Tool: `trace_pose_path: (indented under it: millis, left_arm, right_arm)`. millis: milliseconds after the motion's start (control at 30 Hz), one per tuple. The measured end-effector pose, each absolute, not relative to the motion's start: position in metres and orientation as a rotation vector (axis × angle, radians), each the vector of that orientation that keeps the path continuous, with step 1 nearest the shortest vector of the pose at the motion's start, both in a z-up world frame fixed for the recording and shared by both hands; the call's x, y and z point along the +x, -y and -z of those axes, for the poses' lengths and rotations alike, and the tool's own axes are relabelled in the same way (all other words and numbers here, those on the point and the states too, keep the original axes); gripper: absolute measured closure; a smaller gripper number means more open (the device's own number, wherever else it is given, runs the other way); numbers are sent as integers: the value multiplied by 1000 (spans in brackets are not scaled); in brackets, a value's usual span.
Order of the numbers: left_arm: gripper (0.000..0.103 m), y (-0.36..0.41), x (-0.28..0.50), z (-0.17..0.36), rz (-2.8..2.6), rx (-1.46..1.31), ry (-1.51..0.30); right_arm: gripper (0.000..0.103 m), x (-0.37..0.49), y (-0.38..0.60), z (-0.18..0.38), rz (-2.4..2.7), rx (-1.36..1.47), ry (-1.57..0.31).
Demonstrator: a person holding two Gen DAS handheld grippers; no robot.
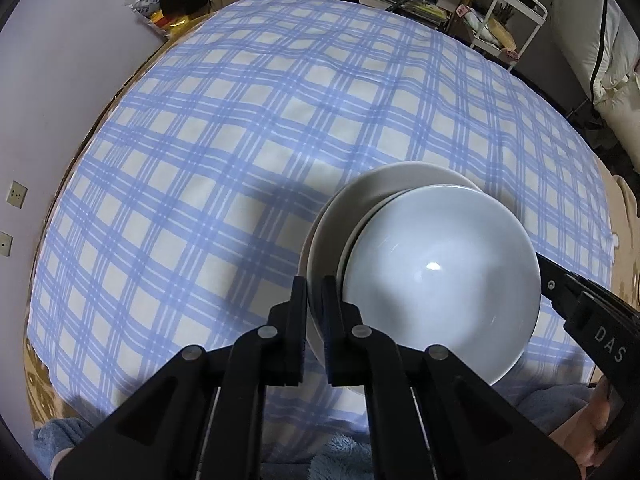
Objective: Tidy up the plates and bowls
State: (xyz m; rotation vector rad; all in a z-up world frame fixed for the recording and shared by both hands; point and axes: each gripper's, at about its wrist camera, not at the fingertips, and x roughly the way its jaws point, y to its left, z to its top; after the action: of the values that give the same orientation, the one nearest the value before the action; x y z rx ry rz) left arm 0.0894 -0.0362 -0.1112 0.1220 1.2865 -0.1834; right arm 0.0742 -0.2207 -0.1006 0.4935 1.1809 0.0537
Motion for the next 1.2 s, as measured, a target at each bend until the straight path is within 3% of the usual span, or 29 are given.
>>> trace_pose_path:
  millis: [400,667,733,800,867,900,967,1033,1200]
  left_arm:
    - [86,50,72,96,164,297,-1154]
    - [83,45,47,52,169,353,-1013]
    - [77,37,37,35,153,320,-962]
    - [66,28,29,22,127,288,-913]
    - [62,21,20,9,102,276,-856]
    - [61,17,16,4,84,281,-827]
    - [50,12,9,-7,63,284,-780]
    - [29,6,1,-16,58,272,-735]
    - [15,-3,-22,-31,-2,287,-613]
  right_arm:
    - [97,51,219,85,-58,474,-1067]
    - [96,27,226,42,-49,429,-927]
    - [95,20,225,29,-46,393,-893]
    - [90,13,225,20,-48,376,-876]
    - [72,7,224,14,-65,375,-865]
    - [69,4,224,11,-73,371,-853]
    - [61,-1,221,5,-73,352,-827]
    - [50,-7,218,-4,-55,309,-793]
    - [30,-26,212,-25,-32,212,-676]
